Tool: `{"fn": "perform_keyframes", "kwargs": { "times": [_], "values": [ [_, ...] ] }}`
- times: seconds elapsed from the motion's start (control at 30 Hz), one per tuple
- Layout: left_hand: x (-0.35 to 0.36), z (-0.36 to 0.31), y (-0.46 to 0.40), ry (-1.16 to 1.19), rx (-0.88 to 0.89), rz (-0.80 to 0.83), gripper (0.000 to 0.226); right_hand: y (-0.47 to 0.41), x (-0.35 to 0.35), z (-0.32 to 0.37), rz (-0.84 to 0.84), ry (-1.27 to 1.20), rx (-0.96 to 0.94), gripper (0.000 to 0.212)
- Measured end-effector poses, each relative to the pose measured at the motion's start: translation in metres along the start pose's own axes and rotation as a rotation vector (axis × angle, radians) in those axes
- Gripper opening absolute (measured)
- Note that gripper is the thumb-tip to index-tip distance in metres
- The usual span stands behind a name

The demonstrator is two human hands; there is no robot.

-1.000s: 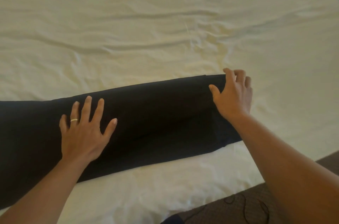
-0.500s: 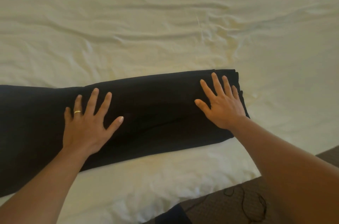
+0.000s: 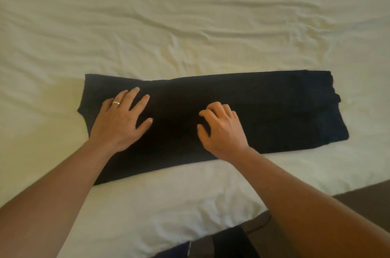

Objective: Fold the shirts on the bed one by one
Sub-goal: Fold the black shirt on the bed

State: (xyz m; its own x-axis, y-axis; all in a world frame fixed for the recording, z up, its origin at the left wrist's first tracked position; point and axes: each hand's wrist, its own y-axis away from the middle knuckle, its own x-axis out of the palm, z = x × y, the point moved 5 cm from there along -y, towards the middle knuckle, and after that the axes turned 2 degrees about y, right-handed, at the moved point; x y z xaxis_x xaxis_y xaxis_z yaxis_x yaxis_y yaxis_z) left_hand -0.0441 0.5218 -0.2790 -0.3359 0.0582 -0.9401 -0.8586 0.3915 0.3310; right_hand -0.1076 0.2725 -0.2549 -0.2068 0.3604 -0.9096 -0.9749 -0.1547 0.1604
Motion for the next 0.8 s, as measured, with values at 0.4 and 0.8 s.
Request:
{"fn": "perform_keyframes", "kwargs": {
  "times": [0.4,0.8],
  "values": [
    [-0.004,0.065,-0.009,-0.068,0.114,-0.2,0.045,-0.026,0.031,0.063,0.145,0.189,0.102,0.026],
    [-0.014,0.058,-0.013,-0.143,-0.131,-0.054,0.029,-0.026,0.032,0.037,0.365,-0.124,0.198,0.02]
  ]
}}
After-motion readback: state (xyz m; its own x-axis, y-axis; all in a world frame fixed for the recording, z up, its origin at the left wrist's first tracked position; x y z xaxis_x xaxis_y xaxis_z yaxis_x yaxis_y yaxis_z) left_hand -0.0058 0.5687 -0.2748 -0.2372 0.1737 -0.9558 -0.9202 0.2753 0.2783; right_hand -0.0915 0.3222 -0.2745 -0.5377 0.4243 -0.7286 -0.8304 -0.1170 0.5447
